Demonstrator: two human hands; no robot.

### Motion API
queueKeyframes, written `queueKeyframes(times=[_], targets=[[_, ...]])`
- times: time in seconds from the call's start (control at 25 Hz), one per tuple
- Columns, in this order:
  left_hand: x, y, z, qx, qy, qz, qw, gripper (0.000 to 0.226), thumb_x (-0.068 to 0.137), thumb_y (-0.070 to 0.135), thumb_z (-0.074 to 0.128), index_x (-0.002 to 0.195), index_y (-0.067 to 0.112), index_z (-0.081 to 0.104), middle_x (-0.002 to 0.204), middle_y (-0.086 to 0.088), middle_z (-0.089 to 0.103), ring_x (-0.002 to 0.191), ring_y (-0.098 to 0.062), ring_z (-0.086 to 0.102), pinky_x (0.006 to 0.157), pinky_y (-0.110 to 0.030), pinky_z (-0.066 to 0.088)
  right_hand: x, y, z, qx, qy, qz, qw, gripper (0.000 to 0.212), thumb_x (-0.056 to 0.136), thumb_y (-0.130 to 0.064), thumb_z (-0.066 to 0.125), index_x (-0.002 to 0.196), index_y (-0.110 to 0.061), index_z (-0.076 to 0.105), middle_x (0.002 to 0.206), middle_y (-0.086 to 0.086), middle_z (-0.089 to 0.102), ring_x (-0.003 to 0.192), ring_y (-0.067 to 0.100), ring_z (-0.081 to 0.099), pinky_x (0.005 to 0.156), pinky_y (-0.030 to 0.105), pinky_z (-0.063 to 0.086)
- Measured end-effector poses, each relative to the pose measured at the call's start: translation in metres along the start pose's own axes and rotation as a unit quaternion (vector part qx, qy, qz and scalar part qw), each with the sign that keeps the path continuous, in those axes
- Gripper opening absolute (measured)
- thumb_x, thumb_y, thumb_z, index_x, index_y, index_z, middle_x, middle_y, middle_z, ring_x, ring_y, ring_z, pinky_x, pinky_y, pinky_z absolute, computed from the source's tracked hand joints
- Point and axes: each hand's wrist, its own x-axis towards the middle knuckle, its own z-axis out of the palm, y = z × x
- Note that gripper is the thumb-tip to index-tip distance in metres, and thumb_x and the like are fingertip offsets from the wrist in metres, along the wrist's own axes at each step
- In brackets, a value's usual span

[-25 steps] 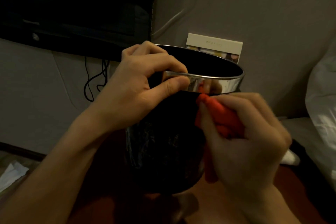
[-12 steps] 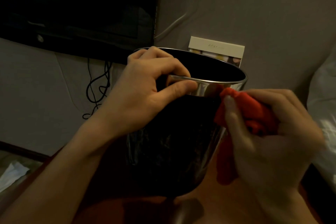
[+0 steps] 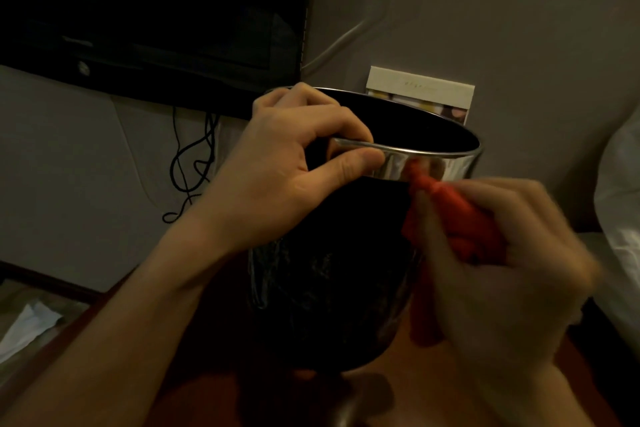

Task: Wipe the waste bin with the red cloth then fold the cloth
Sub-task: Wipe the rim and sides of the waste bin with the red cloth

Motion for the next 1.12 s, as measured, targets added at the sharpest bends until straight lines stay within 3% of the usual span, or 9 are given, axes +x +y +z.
queueKeyframes(times=[0.08, 0.28, 0.48, 0.6, 0.72, 0.84, 0.96, 1.12], targets=[[0.000, -0.001, 0.000, 0.000, 0.005, 0.002, 1.000, 0.010, 0.081, 0.052, 0.056, 0.089, 0.046, 0.058, 0.097, 0.015, 0.054, 0.111, -0.016, 0.049, 0.101, -0.025, 0.029, 0.000, 0.002, 0.000, 0.009, 0.017, 0.018, 1.000, 0.021, 0.093, -0.023, 0.072, 0.092, -0.002, 0.073, 0.091, -0.002, 0.058, 0.081, 0.007, 0.054, 0.078, 0.007, 0.039], [-0.001, -0.003, -0.001, -0.004, 0.011, 0.017, 1.000, 0.008, 0.081, 0.052, 0.056, 0.088, 0.048, 0.056, 0.097, 0.017, 0.054, 0.108, -0.013, 0.051, 0.101, -0.027, 0.030, -0.025, -0.008, 0.018, 0.032, -0.059, -0.032, 0.997, 0.014, 0.087, -0.018, 0.078, 0.092, -0.005, 0.077, 0.091, 0.003, 0.068, 0.081, 0.009, 0.060, 0.072, 0.017, 0.049], [-0.002, -0.002, -0.002, -0.005, 0.024, 0.018, 1.000, 0.009, 0.082, 0.048, 0.056, 0.088, 0.042, 0.058, 0.094, 0.017, 0.054, 0.103, -0.002, 0.050, 0.102, -0.028, 0.029, 0.000, 0.005, 0.001, 0.023, 0.031, 0.035, 0.999, 0.018, 0.092, -0.020, 0.072, 0.092, -0.003, 0.073, 0.091, -0.002, 0.060, 0.080, 0.008, 0.056, 0.077, 0.008, 0.040], [-0.003, 0.008, 0.005, 0.037, 0.043, 0.030, 0.998, 0.012, 0.084, 0.044, 0.054, 0.089, 0.035, 0.061, 0.087, 0.018, 0.054, 0.096, 0.004, 0.048, 0.102, -0.032, 0.028, -0.012, -0.004, 0.010, 0.031, -0.017, 0.014, 0.999, 0.015, 0.090, -0.018, 0.075, 0.093, -0.004, 0.075, 0.091, -0.001, 0.063, 0.082, 0.007, 0.058, 0.078, 0.008, 0.042], [-0.006, 0.026, 0.024, 0.114, 0.041, 0.059, 0.991, 0.022, 0.086, 0.047, 0.051, 0.095, 0.030, 0.061, 0.086, 0.023, 0.050, 0.099, 0.001, 0.045, 0.099, -0.031, 0.022, -0.020, -0.008, 0.013, 0.035, -0.062, -0.028, 0.997, 0.011, 0.086, -0.015, 0.078, 0.091, -0.006, 0.076, 0.093, 0.003, 0.069, 0.081, 0.009, 0.061, 0.074, 0.014, 0.046], [-0.004, 0.022, 0.019, 0.070, 0.039, 0.026, 0.996, 0.014, 0.084, 0.051, 0.053, 0.090, 0.039, 0.057, 0.091, 0.021, 0.052, 0.104, -0.002, 0.045, 0.099, -0.024, 0.022, -0.006, 0.004, 0.003, 0.035, -0.012, 0.001, 0.999, 0.015, 0.088, -0.019, 0.075, 0.093, -0.005, 0.075, 0.091, 0.000, 0.063, 0.082, 0.006, 0.057, 0.077, 0.008, 0.042], [-0.003, 0.008, 0.007, 0.015, 0.040, -0.002, 0.999, 0.010, 0.081, 0.053, 0.054, 0.086, 0.046, 0.057, 0.097, 0.019, 0.054, 0.106, 0.002, 0.046, 0.102, -0.028, 0.030, 0.009, 0.017, -0.007, 0.017, 0.036, 0.060, 0.997, 0.021, 0.095, -0.025, 0.067, 0.093, -0.004, 0.070, 0.087, 0.000, 0.058, 0.080, 0.006, 0.052, 0.076, 0.005, 0.037], [-0.003, 0.006, 0.006, 0.011, 0.037, 0.010, 0.999, 0.007, 0.082, 0.051, 0.055, 0.087, 0.047, 0.056, 0.097, 0.018, 0.054, 0.105, 0.005, 0.045, 0.101, -0.032, 0.032, -0.003, 0.005, 0.004, 0.040, 0.003, 0.037, 0.999, 0.015, 0.093, -0.019, 0.070, 0.093, -0.004, 0.073, 0.089, 0.001, 0.062, 0.082, 0.007, 0.055, 0.078, 0.007, 0.039]])
